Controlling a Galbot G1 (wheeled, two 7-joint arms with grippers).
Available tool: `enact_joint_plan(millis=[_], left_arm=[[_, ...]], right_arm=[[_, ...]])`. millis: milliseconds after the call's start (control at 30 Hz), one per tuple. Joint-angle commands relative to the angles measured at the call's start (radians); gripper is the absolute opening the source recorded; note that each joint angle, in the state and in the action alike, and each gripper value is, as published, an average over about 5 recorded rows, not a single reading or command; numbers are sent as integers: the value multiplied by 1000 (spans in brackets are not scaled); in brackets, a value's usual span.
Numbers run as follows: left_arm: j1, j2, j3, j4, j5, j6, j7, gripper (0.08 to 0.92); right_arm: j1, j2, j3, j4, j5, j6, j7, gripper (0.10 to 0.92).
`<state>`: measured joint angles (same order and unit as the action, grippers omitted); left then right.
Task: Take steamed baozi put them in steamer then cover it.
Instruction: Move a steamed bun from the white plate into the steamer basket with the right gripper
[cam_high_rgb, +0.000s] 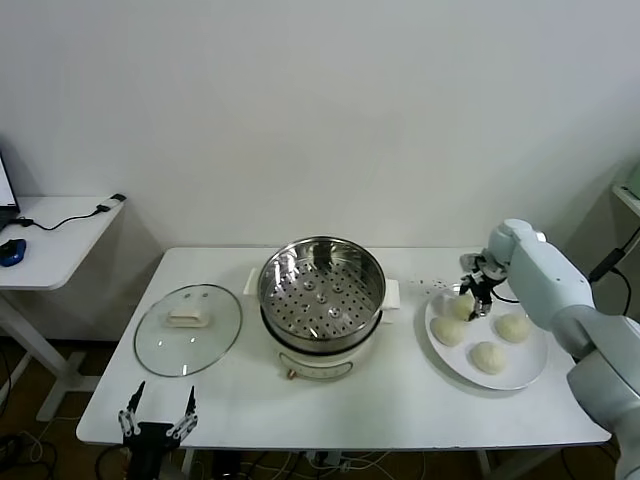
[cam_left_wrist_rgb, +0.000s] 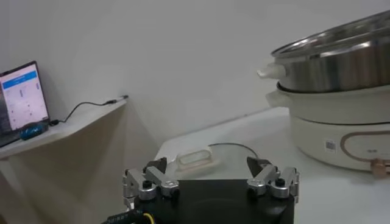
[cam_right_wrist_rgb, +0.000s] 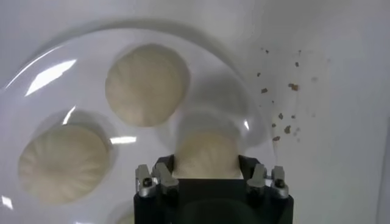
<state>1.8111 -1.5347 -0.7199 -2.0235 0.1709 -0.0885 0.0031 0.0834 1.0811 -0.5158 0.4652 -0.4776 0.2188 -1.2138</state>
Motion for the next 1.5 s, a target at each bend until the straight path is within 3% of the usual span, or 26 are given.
enact_joint_plan(millis=[33, 267, 533, 867, 1200, 1500], left_arm=[[5, 0, -1, -2, 0, -2, 0, 823], [16, 0, -3, -5, 0, -5, -3, 823], [21, 4, 2, -8, -7, -4, -2, 823], [22, 8, 8, -6, 0, 1, -3, 823], [27, 10, 1, -11, 2, 1, -3, 823], [19, -6, 5, -9, 22, 3, -4, 823]], right_arm=[[86, -35, -160, 112, 137, 15, -30, 696], [349, -44, -458, 303, 328, 81, -73, 696], [556, 79, -605, 444, 429, 216, -86, 697], [518, 258, -588, 608, 138, 444, 10, 697], [328, 385, -482, 462, -165, 553, 88, 698], [237, 419, -465, 391, -233, 566, 98, 704]])
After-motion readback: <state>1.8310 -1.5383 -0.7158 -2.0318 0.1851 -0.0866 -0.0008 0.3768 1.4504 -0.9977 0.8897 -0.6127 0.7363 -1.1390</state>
